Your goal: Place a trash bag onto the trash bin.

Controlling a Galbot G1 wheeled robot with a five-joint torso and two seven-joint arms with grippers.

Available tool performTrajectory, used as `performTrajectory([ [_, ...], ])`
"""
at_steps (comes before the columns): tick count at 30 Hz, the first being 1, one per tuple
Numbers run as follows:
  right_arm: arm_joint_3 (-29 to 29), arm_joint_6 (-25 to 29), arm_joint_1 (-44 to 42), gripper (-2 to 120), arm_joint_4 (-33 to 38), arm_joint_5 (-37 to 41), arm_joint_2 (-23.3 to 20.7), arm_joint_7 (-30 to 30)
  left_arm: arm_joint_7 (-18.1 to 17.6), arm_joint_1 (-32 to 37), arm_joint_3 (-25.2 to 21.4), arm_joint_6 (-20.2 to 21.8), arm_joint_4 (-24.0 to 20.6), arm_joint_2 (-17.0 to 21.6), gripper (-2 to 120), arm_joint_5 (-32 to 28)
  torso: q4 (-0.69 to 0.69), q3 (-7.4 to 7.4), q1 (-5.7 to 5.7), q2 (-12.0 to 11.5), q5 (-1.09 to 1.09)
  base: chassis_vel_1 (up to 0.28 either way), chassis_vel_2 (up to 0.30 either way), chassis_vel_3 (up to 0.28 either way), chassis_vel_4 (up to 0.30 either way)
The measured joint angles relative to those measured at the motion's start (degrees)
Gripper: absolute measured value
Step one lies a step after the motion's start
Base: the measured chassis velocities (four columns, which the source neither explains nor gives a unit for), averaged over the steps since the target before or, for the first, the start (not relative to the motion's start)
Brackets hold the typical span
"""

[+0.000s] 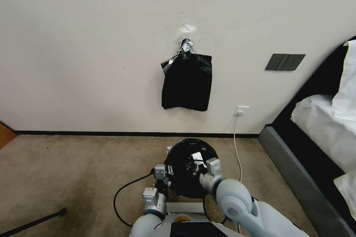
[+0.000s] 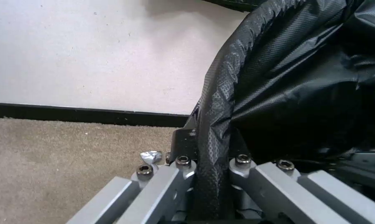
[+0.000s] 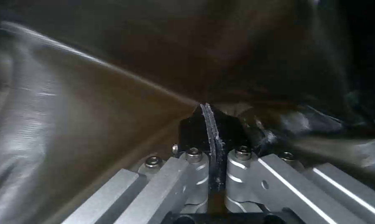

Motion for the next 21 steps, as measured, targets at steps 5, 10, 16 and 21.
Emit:
performTrajectory([
  [5, -0.65, -0.12, 0.96, 0, -1.72, 0.34, 0.20, 0.91, 0.05, 0.12, 0.00, 0.06, -0.23, -0.04, 1, -0.19, 0.00, 0.00, 0.00, 0.00, 0.00, 0.000, 0.000, 0.000, 0.000],
  [10, -1.62, -0.49, 1.92, 0, -3.84, 0.28, 0.91, 1.83, 0.08, 0.09, 0.17, 0.17, -0.31, -0.40, 1, -0.46, 0.00, 0.00, 0.00, 0.00, 0.01, 0.000, 0.000, 0.000, 0.000],
  [16, -3.02, -1.11, 2.25, 0, -5.63, -1.70, 1.27, 2.15, 0.07, 0.43, 0.20, 0.61, -1.17, -0.32, 1, -1.83, 0.00, 0.00, 0.00, 0.00, 0.00, 0.000, 0.000, 0.000, 0.000],
  [21, -3.55, -1.13, 2.20, 0, -6.06, -2.98, 1.53, 1.96, 0.08, 0.52, 0.19, 0.75, -1.41, -0.25, 1, -2.24, 0.00, 0.00, 0.00, 0.00, 0.01, 0.000, 0.000, 0.000, 0.000],
])
